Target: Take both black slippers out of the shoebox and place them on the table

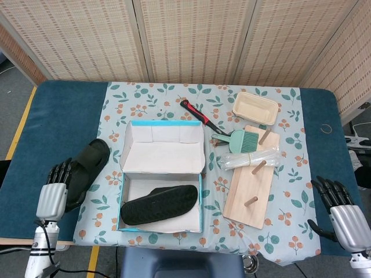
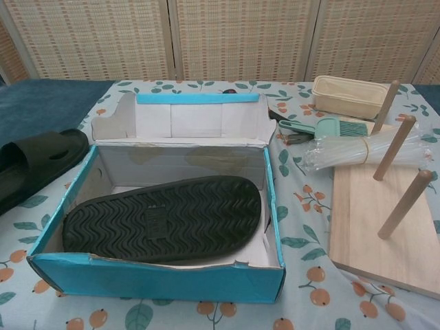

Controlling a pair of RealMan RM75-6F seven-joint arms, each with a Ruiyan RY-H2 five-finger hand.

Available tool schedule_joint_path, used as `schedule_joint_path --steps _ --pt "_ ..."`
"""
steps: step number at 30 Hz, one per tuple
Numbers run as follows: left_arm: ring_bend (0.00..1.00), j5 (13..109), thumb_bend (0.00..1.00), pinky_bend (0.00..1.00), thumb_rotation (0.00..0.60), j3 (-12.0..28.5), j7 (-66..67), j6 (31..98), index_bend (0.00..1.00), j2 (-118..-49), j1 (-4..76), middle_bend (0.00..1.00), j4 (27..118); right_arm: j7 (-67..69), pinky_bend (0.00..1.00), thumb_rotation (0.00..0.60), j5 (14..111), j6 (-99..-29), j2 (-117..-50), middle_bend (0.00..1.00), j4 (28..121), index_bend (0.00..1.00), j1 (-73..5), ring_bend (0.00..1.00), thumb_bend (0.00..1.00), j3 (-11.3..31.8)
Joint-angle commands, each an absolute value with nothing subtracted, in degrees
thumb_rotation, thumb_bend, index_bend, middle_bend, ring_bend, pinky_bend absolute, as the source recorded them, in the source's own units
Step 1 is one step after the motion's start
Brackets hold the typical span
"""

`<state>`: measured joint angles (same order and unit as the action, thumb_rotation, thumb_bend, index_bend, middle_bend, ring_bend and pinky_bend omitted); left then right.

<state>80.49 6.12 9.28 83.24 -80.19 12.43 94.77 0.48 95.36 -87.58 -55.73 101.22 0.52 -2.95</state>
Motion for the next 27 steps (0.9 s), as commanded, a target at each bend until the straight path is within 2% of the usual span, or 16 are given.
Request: schedule_joint_path --steps 1,5,9,11,13,21,27 --pt "0.0 83.9 0.35 0.07 0.6 4.4 -1.5 79.5 0.0 -74.7 13.8 0.0 106.0 0.5 0.0 0.6 95.4 -87.5 -55.7 0.0 101.2 0.0 0.5 0.0 0.15 -3.0" --pt "0.0 80.5 0.35 0.08 0.6 4.3 -9.4 67.5 0.0 -69.0 18.7 0.0 115.3 0.6 0.0 0.6 95.9 -87.4 -55.7 0.0 101.2 0.0 0.5 0.0 0.15 -3.2" --pt "0.0 78.3 0.35 0.08 0.6 4.6 -10.6 62.4 0.0 -67.4 21.2 0.0 117.6 0.7 0.0 0.6 96.0 -87.4 -55.6 0.0 101.2 0.0 0.5 0.0 0.15 -3.3" --pt "0.0 76.5 0.35 0.08 0.6 4.9 -9.1 57.6 0.0 -67.6 24.1 0.0 118.2 0.8 0.0 0.6 96.0 -87.4 -55.5 0.0 101.2 0.0 0.5 0.0 0.15 -3.3" --pt "0.0 70.8 0.35 0.07 0.6 5.9 -4.5 52.9 0.0 -71.3 28.0 0.0 116.1 1.4 0.0 0.6 96.0 -87.5 -55.3 0.0 101.1 0.0 0.5 0.0 0.15 -3.3" --pt "0.0 59.8 0.35 0.08 0.6 6.2 9.2 53.0 0.0 -79.4 33.3 0.0 111.9 2.9 0.0 0.6 96.2 -87.8 -54.7 0.0 100.7 0.0 0.6 0.0 0.15 -3.4" --pt "0.0 50.3 0.35 0.09 0.6 5.6 16.8 52.0 0.0 -81.0 37.1 0.0 109.6 3.2 0.0 0.6 96.5 -87.9 -54.6 0.0 100.6 0.0 0.6 0.0 0.15 -3.5"
